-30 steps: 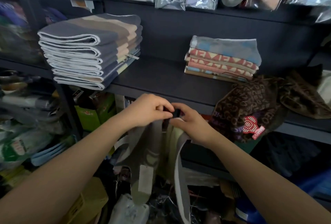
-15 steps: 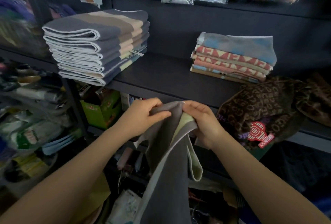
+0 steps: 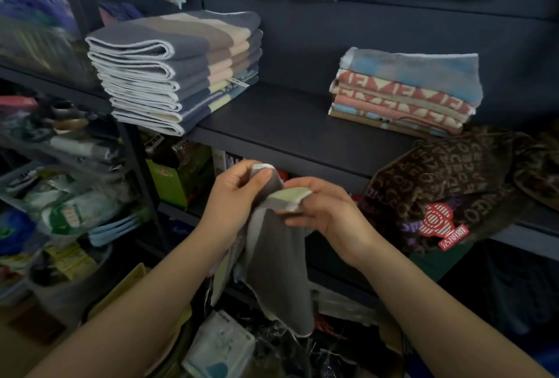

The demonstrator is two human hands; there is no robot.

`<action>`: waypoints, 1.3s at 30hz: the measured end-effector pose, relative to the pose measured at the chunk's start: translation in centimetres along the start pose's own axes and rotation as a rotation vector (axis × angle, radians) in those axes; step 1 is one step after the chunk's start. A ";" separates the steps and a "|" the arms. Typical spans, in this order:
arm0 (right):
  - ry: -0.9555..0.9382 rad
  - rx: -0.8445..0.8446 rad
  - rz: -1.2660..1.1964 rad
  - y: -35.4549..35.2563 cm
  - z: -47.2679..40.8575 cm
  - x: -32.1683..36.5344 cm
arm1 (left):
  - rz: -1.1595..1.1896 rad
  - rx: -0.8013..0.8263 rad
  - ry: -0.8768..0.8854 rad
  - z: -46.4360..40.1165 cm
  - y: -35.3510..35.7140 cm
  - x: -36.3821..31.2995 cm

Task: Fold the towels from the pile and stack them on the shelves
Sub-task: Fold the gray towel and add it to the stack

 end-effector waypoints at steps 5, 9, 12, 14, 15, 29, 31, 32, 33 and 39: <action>-0.182 -0.082 0.487 0.6 0.4 0.6 | -0.052 0.050 0.048 0.9 0.0 -0.3; -0.448 -0.376 1.041 -0.1 0.4 0.9 | -0.023 0.008 -0.021 1.6 -0.1 0.1; -0.499 -0.319 0.947 0.0 0.4 0.6 | 0.044 -0.011 -0.092 2.0 0.1 0.4; -0.420 -0.194 0.838 0.3 0.1 0.2 | 0.104 0.002 -0.125 2.2 0.4 0.4; -0.402 -0.160 0.808 0.4 0.1 0.1 | 0.122 0.018 -0.127 2.4 0.5 0.2; -0.412 -0.226 0.801 -0.1 -0.3 -0.2 | 0.071 0.099 -0.101 3.1 0.5 0.2; -0.426 -0.228 0.821 -0.3 -0.3 -0.1 | 0.033 0.123 -0.074 3.0 0.6 0.0; -0.436 -0.230 0.828 -0.4 -0.3 -0.1 | 0.009 0.136 -0.057 3.0 0.7 -0.1; -0.447 -0.233 0.833 -0.5 -0.2 -0.1 | -0.017 0.148 -0.043 2.9 0.8 -0.3; -0.508 -0.233 0.855 -0.6 0.0 0.0 | -0.056 0.146 -0.073 2.7 1.2 0.4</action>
Point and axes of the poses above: each hand's wrist, its own z-axis away from the middle knuckle, its own y-axis out of the palm, x = y × z, the point moved 4 cm from there along -z, towards the middle knuckle, and after that the axes turned 2 degrees about y, right-handed, at the moved point
